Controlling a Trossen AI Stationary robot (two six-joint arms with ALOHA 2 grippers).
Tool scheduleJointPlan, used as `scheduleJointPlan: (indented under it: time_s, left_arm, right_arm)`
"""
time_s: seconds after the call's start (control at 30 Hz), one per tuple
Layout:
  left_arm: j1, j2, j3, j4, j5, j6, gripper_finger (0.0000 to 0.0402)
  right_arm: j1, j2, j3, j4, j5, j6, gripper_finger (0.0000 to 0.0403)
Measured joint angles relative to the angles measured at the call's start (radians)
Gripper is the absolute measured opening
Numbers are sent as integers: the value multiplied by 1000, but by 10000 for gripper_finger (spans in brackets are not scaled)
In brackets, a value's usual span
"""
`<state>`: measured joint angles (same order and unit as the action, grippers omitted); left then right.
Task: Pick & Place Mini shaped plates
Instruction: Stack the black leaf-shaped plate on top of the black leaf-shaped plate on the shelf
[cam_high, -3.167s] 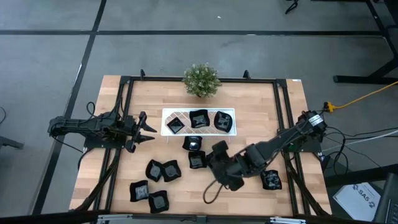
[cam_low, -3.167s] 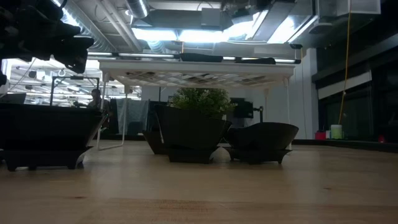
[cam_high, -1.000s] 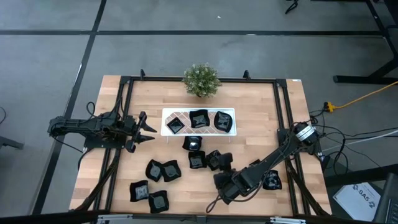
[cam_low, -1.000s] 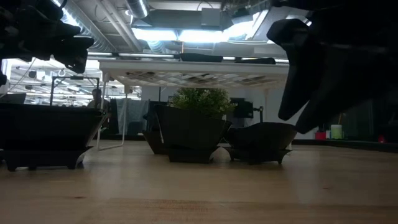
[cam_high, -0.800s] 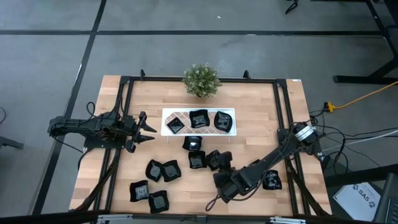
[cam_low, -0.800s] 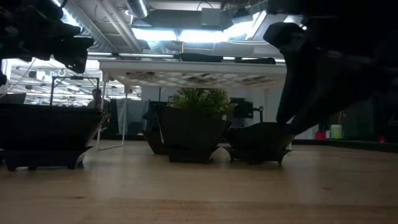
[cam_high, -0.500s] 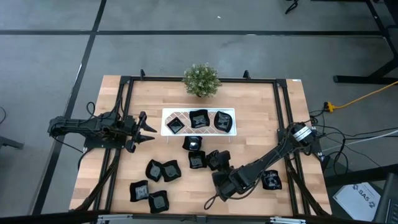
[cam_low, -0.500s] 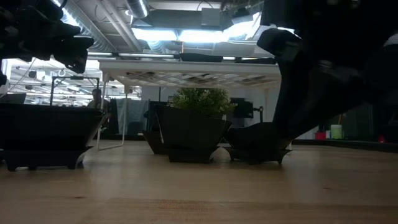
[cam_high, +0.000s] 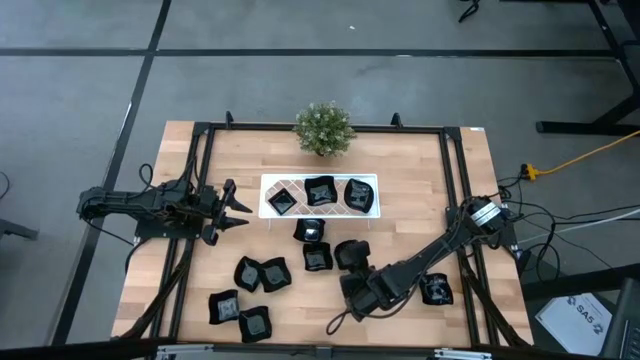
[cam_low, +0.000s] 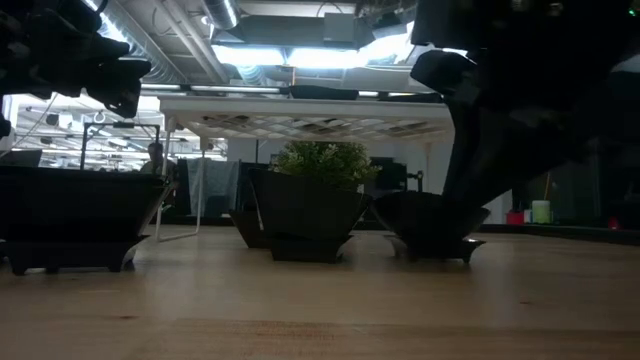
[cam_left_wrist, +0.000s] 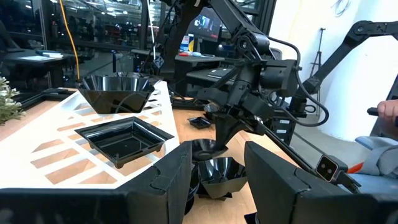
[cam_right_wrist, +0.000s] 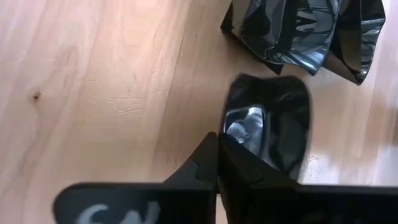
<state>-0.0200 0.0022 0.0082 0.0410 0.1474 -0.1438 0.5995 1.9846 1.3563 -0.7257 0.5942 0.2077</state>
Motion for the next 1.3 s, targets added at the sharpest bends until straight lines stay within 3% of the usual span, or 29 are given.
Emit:
scheduleJointPlan:
  time_s: [0.27, 0.9, 1.3]
  left_arm:
    - [0, 0, 0, 0, 0, 0, 143]
    - [0, 0, 0, 0, 0, 0, 143]
    - [0, 0, 0, 0, 0, 0, 143]
  right_arm:
    - [0, -2, 30, -7, -51, -15, 6]
    - [6, -85, 287, -197, -198, -112, 3]
    - [6, -133, 435, -383, -157, -251, 4]
